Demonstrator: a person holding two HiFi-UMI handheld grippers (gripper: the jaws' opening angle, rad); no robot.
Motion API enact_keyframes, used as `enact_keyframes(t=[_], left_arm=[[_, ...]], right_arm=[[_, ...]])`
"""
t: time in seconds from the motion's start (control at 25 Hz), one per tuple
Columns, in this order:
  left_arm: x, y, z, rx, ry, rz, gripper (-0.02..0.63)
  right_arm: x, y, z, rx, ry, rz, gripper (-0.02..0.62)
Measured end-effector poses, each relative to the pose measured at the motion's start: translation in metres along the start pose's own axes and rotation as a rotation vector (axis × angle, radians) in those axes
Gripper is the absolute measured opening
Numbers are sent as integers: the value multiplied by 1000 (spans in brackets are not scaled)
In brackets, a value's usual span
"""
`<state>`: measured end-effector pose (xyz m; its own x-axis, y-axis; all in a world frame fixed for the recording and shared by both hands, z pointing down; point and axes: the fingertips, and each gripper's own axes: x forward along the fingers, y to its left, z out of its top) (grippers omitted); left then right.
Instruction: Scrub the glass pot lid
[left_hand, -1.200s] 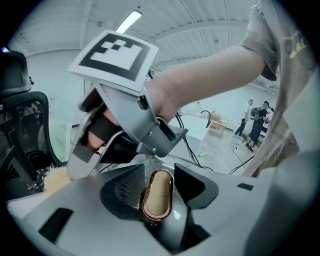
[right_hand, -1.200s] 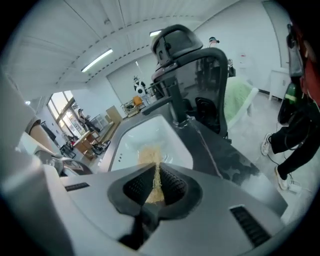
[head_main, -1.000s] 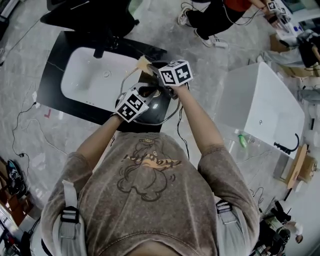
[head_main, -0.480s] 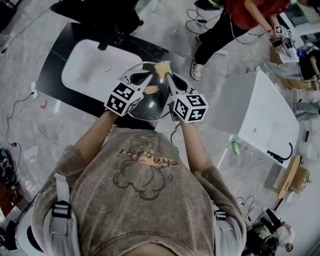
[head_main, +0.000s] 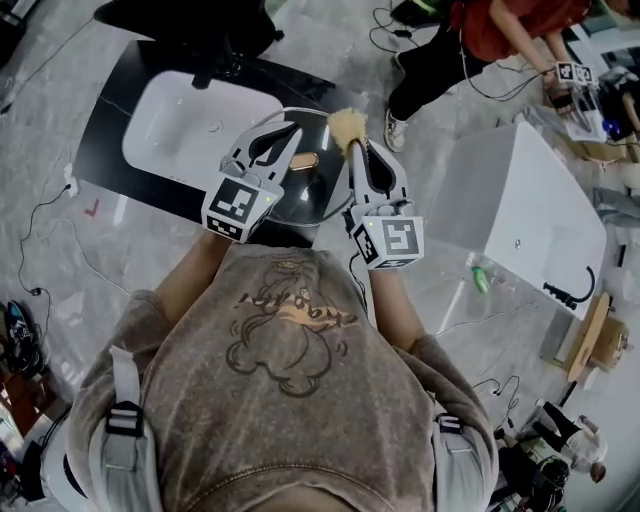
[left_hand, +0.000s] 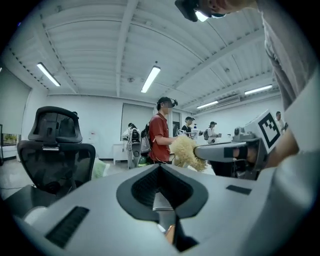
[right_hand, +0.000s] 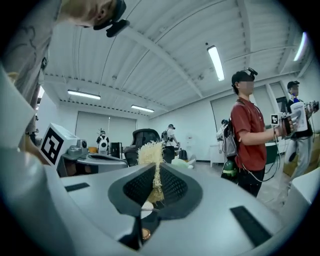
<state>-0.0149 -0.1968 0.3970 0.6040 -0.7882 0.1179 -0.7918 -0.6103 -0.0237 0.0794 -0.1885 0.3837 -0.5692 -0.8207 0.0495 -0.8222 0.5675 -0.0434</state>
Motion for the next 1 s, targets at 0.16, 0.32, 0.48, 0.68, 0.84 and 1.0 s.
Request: enact_keyframes(t=[0.16,0.32,0.48,0.68,0.84,1.0], left_arm=[[-5,1,-1,-18,-16,17,18],[-8,4,-1,-21,-22,27,17],[-8,8,-6,-26,-5,32,18],[-8,6,-5,-32,3,23,18],[-7,5,-8,-32,12,17,18],[-6,5,-11,-39,19,18,18]], right_arm=[[-11,0,-1,16,-26,-18,35],[-16,0,-3,19,-21,-16,35],[-14,3,-7,9,1,12,35],[-16,10,-8,12,26,57,35],[-12,12,-11,22,49,80,35],[-9,11,-14,17,67,94,35]])
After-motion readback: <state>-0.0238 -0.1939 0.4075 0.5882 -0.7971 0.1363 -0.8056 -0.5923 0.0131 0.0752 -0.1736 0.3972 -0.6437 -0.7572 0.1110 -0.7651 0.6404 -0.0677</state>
